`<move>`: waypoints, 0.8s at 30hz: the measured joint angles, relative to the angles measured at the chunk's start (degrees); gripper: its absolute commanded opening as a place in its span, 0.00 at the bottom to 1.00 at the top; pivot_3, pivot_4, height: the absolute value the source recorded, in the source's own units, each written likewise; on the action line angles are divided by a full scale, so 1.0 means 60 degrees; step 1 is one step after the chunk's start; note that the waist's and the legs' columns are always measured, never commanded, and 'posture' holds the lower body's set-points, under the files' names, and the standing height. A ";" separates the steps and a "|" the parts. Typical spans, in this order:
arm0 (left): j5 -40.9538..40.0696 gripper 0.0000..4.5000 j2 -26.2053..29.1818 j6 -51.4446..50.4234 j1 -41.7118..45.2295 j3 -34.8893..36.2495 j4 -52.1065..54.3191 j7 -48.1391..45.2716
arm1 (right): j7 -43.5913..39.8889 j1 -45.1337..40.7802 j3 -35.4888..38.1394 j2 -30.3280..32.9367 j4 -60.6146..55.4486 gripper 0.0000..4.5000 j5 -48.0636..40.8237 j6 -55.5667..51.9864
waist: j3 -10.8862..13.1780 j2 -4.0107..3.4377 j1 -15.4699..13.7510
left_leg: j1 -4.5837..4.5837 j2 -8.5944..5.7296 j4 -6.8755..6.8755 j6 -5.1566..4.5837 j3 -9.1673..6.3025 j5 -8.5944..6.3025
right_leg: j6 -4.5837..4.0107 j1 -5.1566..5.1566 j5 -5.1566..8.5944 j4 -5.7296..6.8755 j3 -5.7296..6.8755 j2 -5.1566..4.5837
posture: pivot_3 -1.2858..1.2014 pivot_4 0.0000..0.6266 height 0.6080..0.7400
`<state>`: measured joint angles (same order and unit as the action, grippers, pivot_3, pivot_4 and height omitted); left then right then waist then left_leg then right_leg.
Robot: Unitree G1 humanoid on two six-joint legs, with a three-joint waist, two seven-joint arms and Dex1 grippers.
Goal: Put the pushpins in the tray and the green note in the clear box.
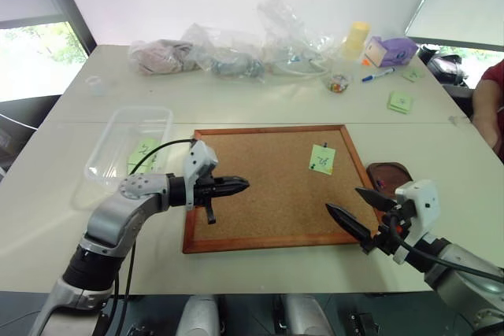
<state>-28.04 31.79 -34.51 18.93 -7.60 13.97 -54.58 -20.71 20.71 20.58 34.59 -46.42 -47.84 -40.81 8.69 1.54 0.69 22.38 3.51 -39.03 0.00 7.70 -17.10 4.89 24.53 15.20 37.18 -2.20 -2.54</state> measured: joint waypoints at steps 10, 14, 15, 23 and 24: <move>-0.0008 0.02 0.0002 -0.0006 -0.0005 0.0003 0.0001 0.0010 | -0.0010 -0.0056 0.0000 0.0038 0.0000 1.00 -0.0001 -0.0002 | 0.0000 0.0000 0.0000 | 0.0000 0.0001 0.0000 0.0000 -0.0001 0.0000 | 0.0000 0.0000 0.0000 -0.0001 0.0000 0.0000 | 0.52 0.24 0.98; -0.0009 0.02 -0.0109 -0.0005 -0.0004 0.0002 0.0001 0.0099 | -0.0008 -0.0088 -0.0006 0.0041 0.0000 1.00 0.0046 -0.0008 | 0.0000 0.0000 -0.0001 | 0.0000 0.0001 0.0000 -0.0001 -0.0001 -0.0001 | 0.0000 0.0000 0.0000 -0.0001 0.0000 0.0000 | 0.52 0.24 0.98; -0.0009 0.02 -0.0120 -0.0005 -0.0003 0.0002 0.0001 0.0114 | -0.0007 -0.0089 -0.0008 0.0041 0.0000 1.00 0.0053 -0.0010 | 0.0000 0.0000 0.0000 | 0.0000 0.0001 0.0000 -0.0001 -0.0001 -0.0001 | 0.0000 0.0000 0.0000 -0.0001 0.0000 0.0000 | 0.52 0.24 0.98; -0.0010 0.02 -0.0167 -0.0003 0.0041 0.0002 0.0000 0.0147 | 0.0002 -0.0089 -0.0031 0.0040 0.0000 1.00 0.0088 -0.0011 | 0.0000 0.0000 -0.0003 | 0.0001 0.0001 0.0000 -0.0001 -0.0002 -0.0001 | 0.0000 0.0000 0.0000 -0.0002 0.0000 0.0000 | 0.52 0.24 0.98; -0.0014 0.02 -0.0184 -0.0003 0.0094 0.0003 0.0000 0.0148 | 0.0007 -0.0090 -0.0058 0.0040 0.0000 1.00 0.0101 -0.0011 | 0.0001 0.0001 -0.0005 | 0.0001 0.0002 0.0000 -0.0001 -0.0002 -0.0001 | 0.0000 0.0000 0.0000 -0.0002 0.0000 0.0000 | 0.52 0.24 0.98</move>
<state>-28.12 30.69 -34.53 19.49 -7.59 13.96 -53.70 -20.66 20.17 20.24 34.83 -46.42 -47.23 -40.88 8.69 1.55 0.66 22.38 3.52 -39.03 -0.01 7.69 -17.10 4.89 24.53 15.20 37.16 -2.20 -2.54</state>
